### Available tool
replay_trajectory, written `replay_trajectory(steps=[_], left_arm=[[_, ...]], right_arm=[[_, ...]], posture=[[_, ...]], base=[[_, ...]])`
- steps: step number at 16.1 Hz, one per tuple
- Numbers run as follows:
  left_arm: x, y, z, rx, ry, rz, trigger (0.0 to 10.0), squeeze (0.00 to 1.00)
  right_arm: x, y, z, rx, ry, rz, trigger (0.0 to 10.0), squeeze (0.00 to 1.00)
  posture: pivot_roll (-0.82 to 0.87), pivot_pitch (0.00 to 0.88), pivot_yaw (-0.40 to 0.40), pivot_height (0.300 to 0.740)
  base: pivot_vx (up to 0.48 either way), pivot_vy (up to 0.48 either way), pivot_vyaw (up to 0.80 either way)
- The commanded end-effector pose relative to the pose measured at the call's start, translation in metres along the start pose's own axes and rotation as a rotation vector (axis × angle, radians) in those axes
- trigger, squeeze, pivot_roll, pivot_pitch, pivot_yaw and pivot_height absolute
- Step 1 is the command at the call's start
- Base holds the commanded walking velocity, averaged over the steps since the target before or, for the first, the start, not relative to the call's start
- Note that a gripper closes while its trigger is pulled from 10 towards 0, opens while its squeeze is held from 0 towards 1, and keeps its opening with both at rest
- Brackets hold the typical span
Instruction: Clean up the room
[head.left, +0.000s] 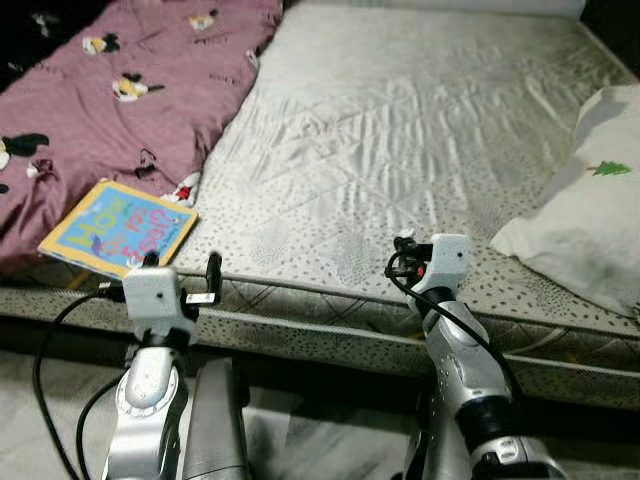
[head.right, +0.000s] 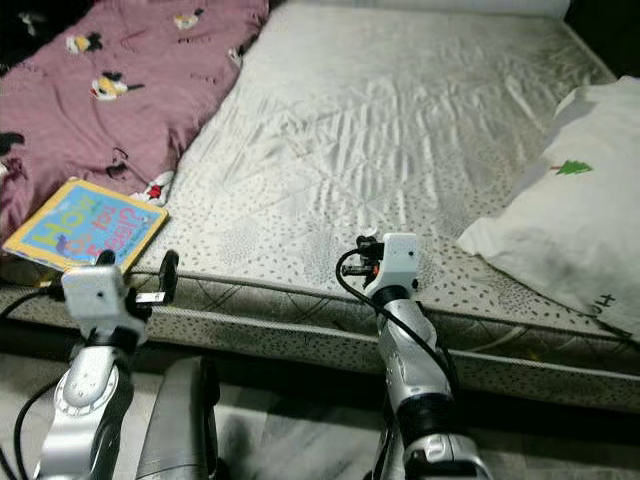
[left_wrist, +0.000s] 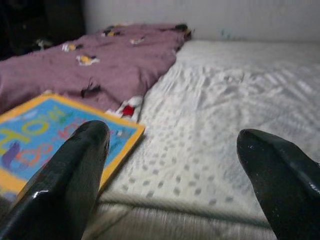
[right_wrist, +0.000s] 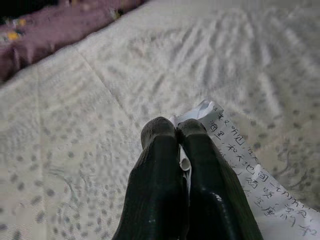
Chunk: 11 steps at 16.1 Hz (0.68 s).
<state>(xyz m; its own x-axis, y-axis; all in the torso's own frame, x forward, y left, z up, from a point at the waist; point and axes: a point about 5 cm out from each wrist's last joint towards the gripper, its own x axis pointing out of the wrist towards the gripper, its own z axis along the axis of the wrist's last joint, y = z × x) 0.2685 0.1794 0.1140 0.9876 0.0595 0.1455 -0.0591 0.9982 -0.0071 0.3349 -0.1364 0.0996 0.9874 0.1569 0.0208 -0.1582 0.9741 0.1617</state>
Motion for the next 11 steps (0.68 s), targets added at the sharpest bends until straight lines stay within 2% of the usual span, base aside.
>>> replay_trajectory(steps=[1,2,3,5,6,11], left_arm=[[0.001,0.001,-0.002,-0.009,-0.002,0.003,10.0,0.00],[0.009,-0.003,-0.001,-0.020,-0.015,-0.008,10.0,0.00],[0.012,-0.006,-0.001,-0.027,-0.021,-0.010,10.0,0.00],[0.014,-0.008,0.000,-0.033,-0.028,-0.009,10.0,0.00],[0.015,-0.009,-0.002,-0.034,-0.030,-0.012,10.0,0.00],[0.014,-0.007,-0.004,-0.037,-0.027,-0.010,10.0,0.00]], right_arm=[[-0.001,-0.001,0.005,0.020,-0.024,-0.014,0.0,0.00],[-0.004,0.000,0.006,0.031,-0.032,-0.028,6.5,0.00],[-0.006,-0.001,0.008,0.028,-0.036,-0.025,10.0,0.00],[-0.007,0.002,0.014,-0.014,-0.072,0.008,10.0,0.00],[-0.003,0.004,0.019,0.011,-0.083,0.020,10.0,0.00],[0.008,0.009,0.037,0.004,-0.130,0.052,10.0,0.00]], posture=[[0.06,0.000,0.007,0.472],[0.05,0.000,0.008,0.472],[0.04,0.000,0.009,0.472],[0.04,0.000,0.011,0.472],[0.04,0.000,0.008,0.485],[0.03,0.000,0.029,0.540]], base=[[0.000,0.000,0.00],[0.000,0.000,0.00],[0.000,0.000,0.00],[0.000,0.000,0.00],[0.000,0.000,0.00],[0.000,0.000,0.00]])
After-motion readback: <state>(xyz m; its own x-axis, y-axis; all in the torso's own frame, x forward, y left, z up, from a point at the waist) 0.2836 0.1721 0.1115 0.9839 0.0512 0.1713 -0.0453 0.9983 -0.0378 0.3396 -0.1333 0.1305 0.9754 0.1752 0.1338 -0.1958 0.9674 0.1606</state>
